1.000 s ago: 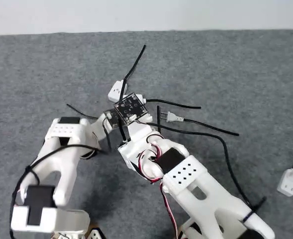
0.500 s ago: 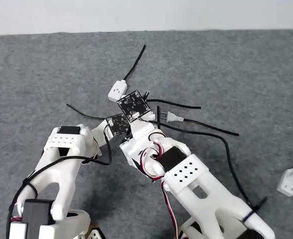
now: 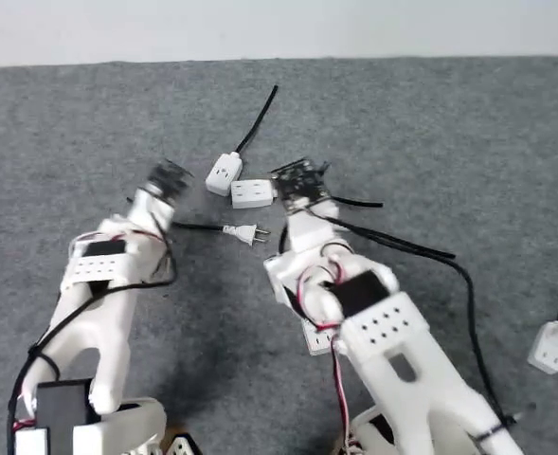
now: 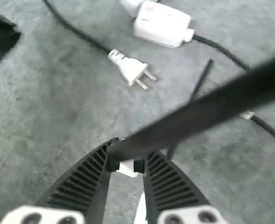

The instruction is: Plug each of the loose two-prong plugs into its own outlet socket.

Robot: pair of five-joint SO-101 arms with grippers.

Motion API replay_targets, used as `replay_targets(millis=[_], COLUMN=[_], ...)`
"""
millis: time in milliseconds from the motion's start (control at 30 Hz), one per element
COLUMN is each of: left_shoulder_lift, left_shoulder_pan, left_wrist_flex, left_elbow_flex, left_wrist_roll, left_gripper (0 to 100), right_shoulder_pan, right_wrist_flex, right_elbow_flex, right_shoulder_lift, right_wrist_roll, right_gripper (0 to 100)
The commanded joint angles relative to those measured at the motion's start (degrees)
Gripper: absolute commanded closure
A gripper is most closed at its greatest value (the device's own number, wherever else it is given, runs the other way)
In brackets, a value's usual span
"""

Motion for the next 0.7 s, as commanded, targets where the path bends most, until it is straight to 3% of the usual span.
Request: replay_targets(millis=[0, 367, 667], left_shoulder_lift=[-1.49, -1.49, -1.41], left_shoulder_pan=[-3.6, -3.43, -2.37], left_wrist_flex=[-6.51, -6.51, -6.33], left_elbow_flex=[-2.86, -2.68, -2.42], left_wrist_roll=[9.76, 9.58, 6.95], left_gripper=[97, 97, 97], right_shoulder_pan=[1.8, 6.37, 6.99], right_wrist_flex=[-2.07, -2.24, 0.4], right_elbow_flex=[4.31, 18.2, 27.16], right_shoulder_lift=[-7.08, -18.24, -35.74], right_wrist_roll=[1.32, 8.79, 11.78], right_gripper=[99.1, 99.1, 99.1])
